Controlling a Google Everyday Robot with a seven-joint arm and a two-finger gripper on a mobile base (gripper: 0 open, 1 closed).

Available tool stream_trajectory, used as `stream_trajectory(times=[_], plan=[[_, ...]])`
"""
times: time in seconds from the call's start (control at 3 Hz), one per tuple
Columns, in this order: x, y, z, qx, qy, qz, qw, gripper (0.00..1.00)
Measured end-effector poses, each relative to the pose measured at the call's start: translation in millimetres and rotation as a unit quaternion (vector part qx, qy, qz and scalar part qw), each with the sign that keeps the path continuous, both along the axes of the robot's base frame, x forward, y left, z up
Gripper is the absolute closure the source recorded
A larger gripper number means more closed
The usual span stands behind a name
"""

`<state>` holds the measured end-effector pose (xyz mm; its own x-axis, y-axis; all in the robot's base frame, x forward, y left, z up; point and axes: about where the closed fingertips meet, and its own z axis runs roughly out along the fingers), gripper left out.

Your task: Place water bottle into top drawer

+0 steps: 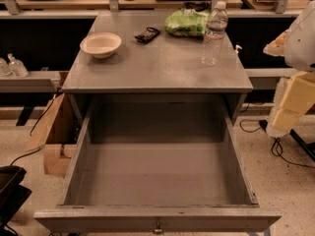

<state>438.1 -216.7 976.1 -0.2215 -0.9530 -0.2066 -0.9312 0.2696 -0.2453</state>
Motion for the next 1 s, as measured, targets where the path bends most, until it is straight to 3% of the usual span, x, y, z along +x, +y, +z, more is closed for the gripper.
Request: stream_trajectory(times=[0.33,0.67,1.0], plan=[[0.0,0.0,0.0,0.0,0.0,0.0,1.0,0.0],[15.8,-7.8,2.1,0.029,-0.032,-0.017,0.9989,0.0],[47.7,-30.5,0.8,0.094,-0.089,-0.048,0.9904,0.0]])
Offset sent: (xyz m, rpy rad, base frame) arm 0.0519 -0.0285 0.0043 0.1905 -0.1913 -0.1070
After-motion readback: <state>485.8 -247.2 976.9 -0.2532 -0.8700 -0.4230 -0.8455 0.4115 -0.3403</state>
